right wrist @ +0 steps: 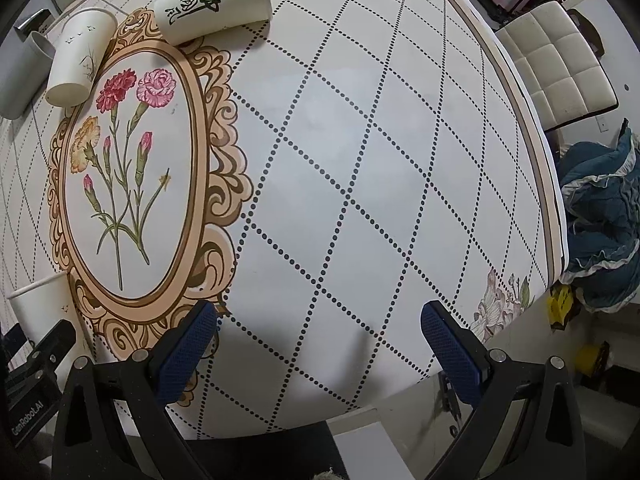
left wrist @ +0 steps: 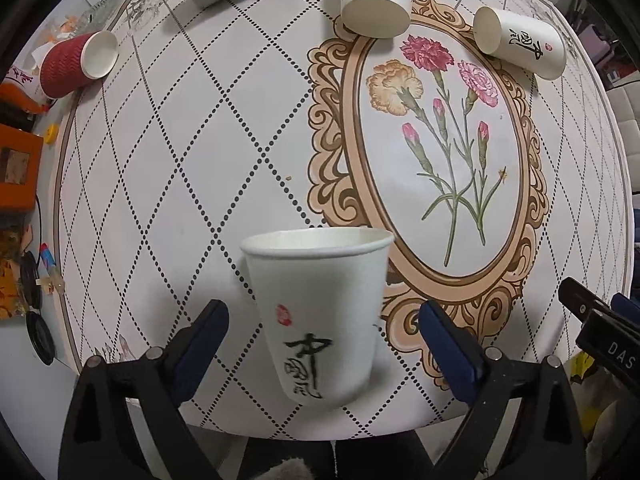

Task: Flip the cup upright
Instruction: 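Lift the white cup with the left gripper and carry it toward the right gripper, then grasp the white cup with the right gripper while the left gripper releases it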

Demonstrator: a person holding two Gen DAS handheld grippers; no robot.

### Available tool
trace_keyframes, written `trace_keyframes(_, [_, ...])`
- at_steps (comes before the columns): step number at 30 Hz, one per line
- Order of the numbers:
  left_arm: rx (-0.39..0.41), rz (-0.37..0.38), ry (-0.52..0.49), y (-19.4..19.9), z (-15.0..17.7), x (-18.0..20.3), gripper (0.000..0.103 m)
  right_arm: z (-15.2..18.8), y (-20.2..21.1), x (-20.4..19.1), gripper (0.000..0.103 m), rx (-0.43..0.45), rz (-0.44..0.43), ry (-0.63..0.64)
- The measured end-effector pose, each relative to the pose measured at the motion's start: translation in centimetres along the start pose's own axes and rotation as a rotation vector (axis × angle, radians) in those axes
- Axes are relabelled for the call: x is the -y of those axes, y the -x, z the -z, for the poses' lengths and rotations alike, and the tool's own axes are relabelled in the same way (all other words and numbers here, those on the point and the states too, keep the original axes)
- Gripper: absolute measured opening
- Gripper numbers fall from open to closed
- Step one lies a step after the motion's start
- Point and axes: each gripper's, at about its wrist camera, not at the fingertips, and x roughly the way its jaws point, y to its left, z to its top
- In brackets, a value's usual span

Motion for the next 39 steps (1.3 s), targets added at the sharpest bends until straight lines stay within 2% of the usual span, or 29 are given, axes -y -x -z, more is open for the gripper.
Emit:
trace_keyframes(13, [0.030,0.000,-0.024,3.3,0.9,0.0,0.097,0.3,1.3,-0.4,0.103,0.015,-0.016,-0.028])
trace_keyframes(21, [0.110,-0.005,-0.032,8.2,1.7,-1.4,0.097,0.5,3.5,-0.6,0.103,0.044,-0.037,-0.062])
trace_keyframes(25, [0.169,-0.043,-0.017,10.1,1.3,-4.0,0.097,0.9,5.0,-1.4,0.103,0.064,-0.051,-0.069])
trace_keyframes(29, [0.212,-0.117,-0.002,10.2,1.1,-7.5,0.097,1.8,6.6,-2.8,0.103,0.084,-0.091,-0.054])
trace_keyframes(34, [0.197,-0.173,0.029,8.6,1.5,-11.6,0.097,2.9,8.2,-6.6,0.103,0.085,-0.140,0.028])
trace_keyframes(39, [0.172,-0.211,0.083,6.5,1.9,-15.2,0.098,3.7,8.7,-11.5,0.098,0.049,-0.174,0.124])
